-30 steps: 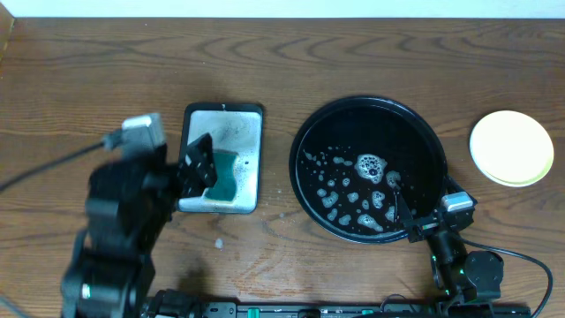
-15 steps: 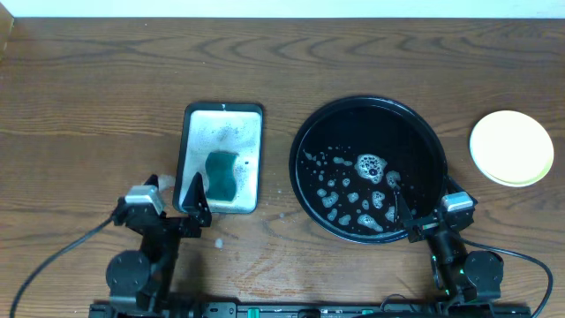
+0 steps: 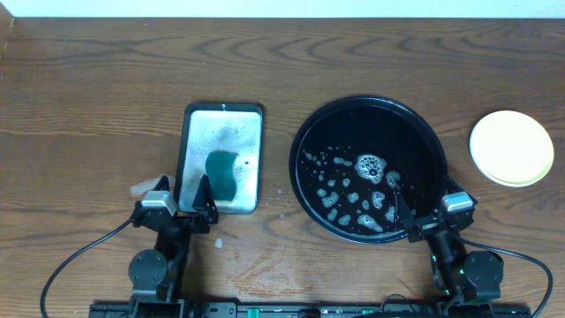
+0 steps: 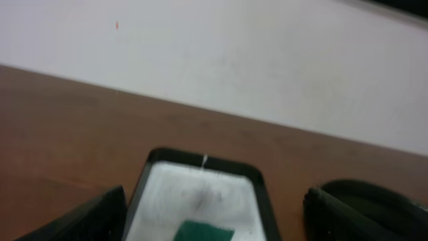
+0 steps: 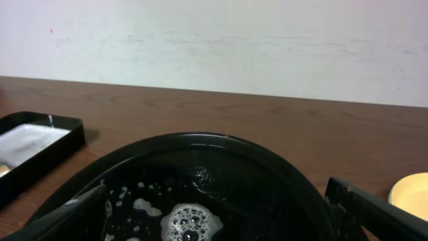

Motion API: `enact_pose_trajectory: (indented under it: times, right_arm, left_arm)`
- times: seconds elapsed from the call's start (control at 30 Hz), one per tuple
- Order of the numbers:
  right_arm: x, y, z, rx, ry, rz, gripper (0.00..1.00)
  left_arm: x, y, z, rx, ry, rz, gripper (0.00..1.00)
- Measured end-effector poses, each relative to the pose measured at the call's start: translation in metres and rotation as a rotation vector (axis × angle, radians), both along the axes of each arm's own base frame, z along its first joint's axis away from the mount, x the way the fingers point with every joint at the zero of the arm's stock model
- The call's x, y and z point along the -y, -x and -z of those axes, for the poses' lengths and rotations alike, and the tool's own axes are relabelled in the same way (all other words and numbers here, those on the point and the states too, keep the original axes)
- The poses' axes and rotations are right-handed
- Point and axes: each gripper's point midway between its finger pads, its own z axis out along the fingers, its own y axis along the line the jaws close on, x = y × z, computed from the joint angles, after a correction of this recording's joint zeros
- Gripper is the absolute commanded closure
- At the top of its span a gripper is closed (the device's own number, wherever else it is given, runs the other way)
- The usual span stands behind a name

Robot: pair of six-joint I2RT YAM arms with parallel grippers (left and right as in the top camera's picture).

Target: Clean dirty plates on tray and stack at the side

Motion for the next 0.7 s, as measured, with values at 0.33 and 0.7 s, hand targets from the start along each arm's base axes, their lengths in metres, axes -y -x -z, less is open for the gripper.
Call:
enact_pose_trajectory:
  times: [0.33,0.7]
  right_arm:
    - [0.0,0.0,0.0,0.0,0.0,0.0,0.01]
    - [0.0,0.0,0.0,0.0,0.0,0.0,0.01]
  left_arm:
    - [0.0,0.0,0.015,-0.049,-0.003,0.0,0.15]
    - [-0.003,0.001,0.018,-0.067,-0.005,-0.019,0.15]
